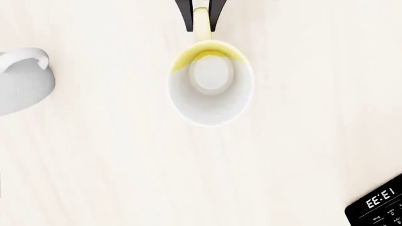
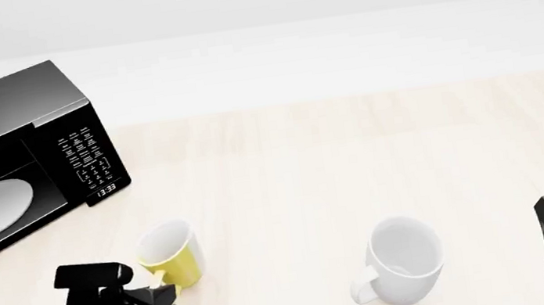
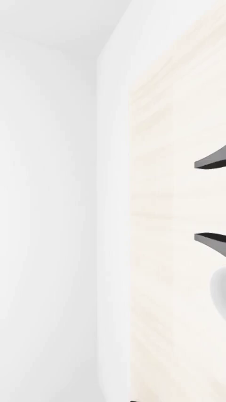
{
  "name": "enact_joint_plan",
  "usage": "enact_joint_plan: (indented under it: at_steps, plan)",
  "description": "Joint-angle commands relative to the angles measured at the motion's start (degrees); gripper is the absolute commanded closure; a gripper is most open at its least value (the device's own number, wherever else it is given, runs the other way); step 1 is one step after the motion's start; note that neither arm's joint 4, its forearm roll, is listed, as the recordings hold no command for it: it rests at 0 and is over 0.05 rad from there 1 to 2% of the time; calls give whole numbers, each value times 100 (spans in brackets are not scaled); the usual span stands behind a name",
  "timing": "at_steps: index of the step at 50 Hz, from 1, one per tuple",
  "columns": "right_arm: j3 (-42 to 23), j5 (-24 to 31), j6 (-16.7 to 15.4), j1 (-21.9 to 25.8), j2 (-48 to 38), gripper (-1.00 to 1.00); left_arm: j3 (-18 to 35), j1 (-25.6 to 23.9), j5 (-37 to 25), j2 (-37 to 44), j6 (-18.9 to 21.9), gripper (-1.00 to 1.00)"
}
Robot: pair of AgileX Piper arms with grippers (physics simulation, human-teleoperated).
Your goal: Put the yellow and white mug in the microwave and close it.
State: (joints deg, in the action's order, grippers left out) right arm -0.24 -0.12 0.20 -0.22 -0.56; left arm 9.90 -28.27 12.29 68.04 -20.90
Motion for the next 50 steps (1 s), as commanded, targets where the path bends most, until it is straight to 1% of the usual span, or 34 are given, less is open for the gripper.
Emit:
enact_joint_plan:
  at_steps: [1, 9, 11, 13, 16, 21, 26, 27, 28, 30, 35, 39, 40, 45, 50]
  plan:
    - [0, 0, 0, -1, 0, -100, 31, 233, -463, -658, 307, 100]
    - [0, 0, 0, -2, 0, -100, 74, 431, -870, -1299, 591, 100]
    - [0, 0, -2, 0, -1, -100, 92, 539, -1025, -1568, 768, 100]
    - [0, 0, 0, -1, 0, -100, 107, 601, -1104, -1692, 839, 100]
    - [0, 0, -1, 1, -2, -100, 108, 647, -1190, -1828, 841, 100]
    - [0, 0, 1, 0, -1, -100, 112, 883, -1406, -2193, 993, 100]
    - [0, 0, -1, 0, 0, -100, 108, 1057, -1543, -2408, 1001, 100]
    - [0, 0, 0, 0, -1, -100, 88, 1214, -1617, -2539, 1009, 100]
    - [0, 0, 0, 0, 0, -100, 78, 1329, -1630, -2552, 973, 100]
    - [0, 0, 0, 0, 0, -100, 70, 1518, -1627, -2585, 1047, 100]
    - [0, 0, -1, 0, -1, -100, 43, 1716, -1598, -2584, 1077, 100]
    - [0, 0, 0, 0, -1, -100, 43, 2001, -1633, -2652, 1146, 100]
    - [0, 0, -1, 0, 1, -100, 47, 2136, -1612, -2628, 1173, 100]
    - [0, 0, 0, 0, 0, -100, 53, 2405, -1574, -2642, 1214, 100]
    - [0, 0, -3, 0, 0, -100, 88, 2555, -1525, -2562, 1170, 100]
